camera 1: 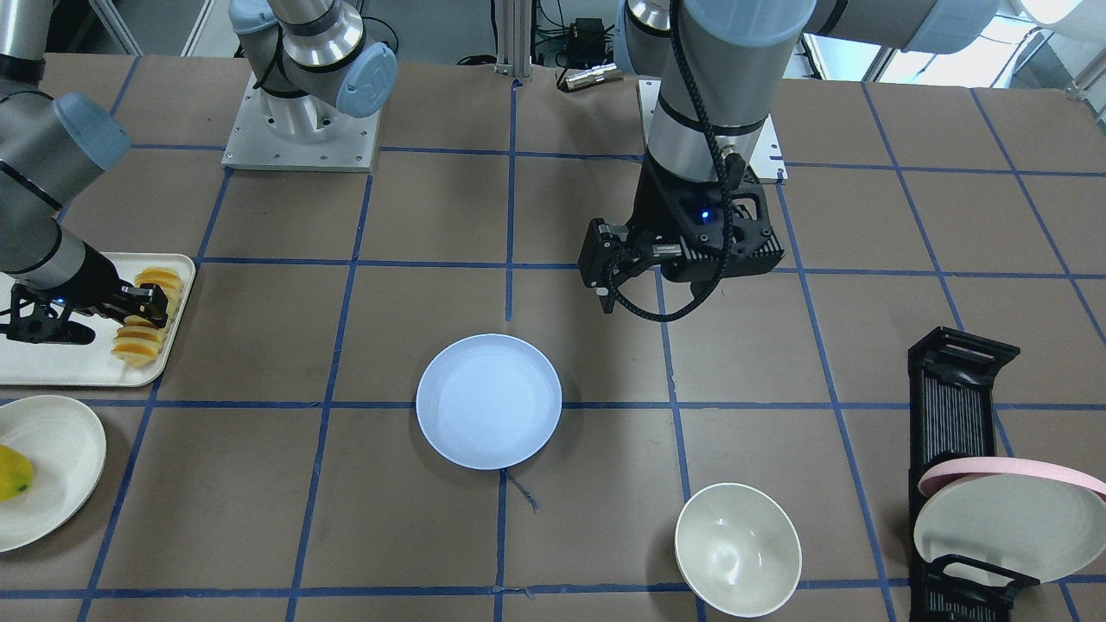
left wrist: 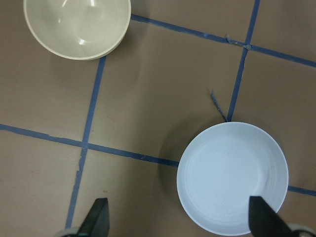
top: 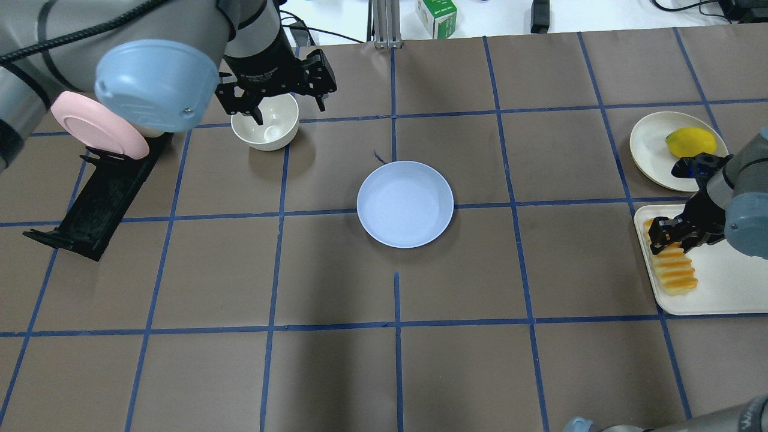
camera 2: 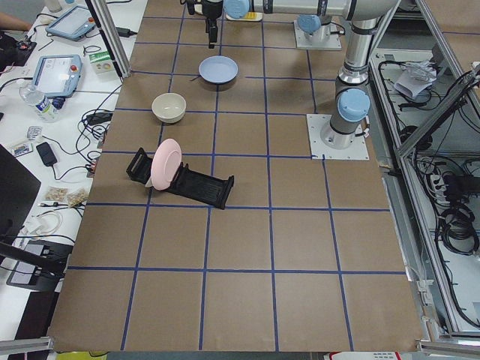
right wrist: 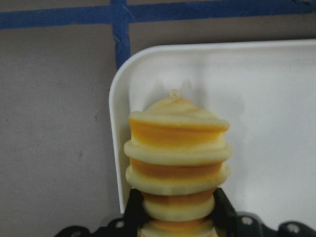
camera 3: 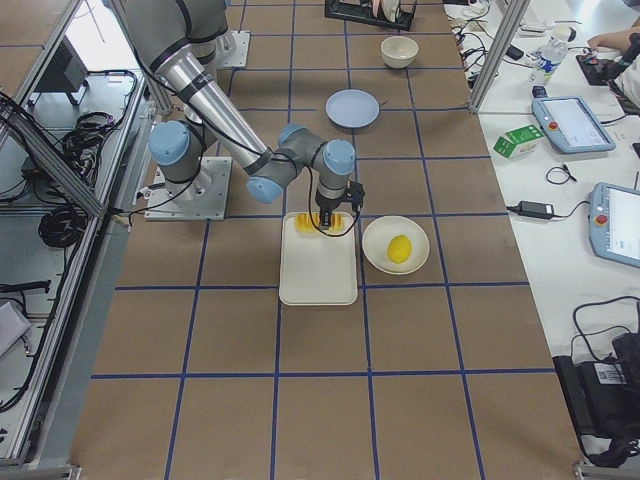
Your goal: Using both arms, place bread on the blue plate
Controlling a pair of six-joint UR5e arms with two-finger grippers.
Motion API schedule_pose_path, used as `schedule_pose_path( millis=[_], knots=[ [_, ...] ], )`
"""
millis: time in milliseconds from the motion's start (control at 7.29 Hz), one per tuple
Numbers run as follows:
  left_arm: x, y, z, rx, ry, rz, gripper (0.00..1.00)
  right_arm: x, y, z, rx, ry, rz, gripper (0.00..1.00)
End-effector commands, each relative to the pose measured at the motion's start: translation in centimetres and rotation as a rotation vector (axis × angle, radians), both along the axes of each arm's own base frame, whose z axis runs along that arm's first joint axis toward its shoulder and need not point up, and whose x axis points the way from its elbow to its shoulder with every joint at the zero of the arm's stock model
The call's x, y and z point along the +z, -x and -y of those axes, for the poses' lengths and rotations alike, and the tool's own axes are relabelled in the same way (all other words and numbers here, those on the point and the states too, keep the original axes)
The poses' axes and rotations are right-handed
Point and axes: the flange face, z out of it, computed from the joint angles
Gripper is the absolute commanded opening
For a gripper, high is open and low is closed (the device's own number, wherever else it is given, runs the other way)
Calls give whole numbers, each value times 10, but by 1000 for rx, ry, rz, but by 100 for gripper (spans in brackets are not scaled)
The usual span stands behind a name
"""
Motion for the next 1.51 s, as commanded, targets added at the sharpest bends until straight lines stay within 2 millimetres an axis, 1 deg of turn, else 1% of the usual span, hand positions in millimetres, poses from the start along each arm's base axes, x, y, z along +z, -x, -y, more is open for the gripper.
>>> schedule_pose_path(
  millis=[0,137,275,412,549,686,824,961,1098,1235,1373],
  knots=[
    [41,-26,-31,-89,-14,29,100,13,0,4,0,30,5,0],
    [50,-37,-41,-78,-16,80,100,40,-8,9,8,88,-4,0],
    [52,-49,-42,-78,2,135,100,77,-37,22,51,118,9,0],
    [49,-49,-42,-85,-3,131,100,109,-78,43,76,126,5,0],
    [45,-51,-43,-90,-14,134,100,134,-124,60,94,122,18,0],
    [35,-52,-40,-71,-17,138,100,157,-173,81,71,160,49,0],
    [24,-54,-43,-72,-36,134,100,150,-222,97,90,146,61,0],
    [18,-57,-42,-81,-48,141,100,145,-285,106,45,143,115,0],
    [20,-58,-40,-78,-46,136,100,145,-344,117,-22,135,147,0],
    [22,-65,-36,-66,-54,139,100,121,-401,123,-42,99,146,0],
    [26,-78,-35,-43,-57,139,100,85,-449,122,-52,111,153,0]
  ],
)
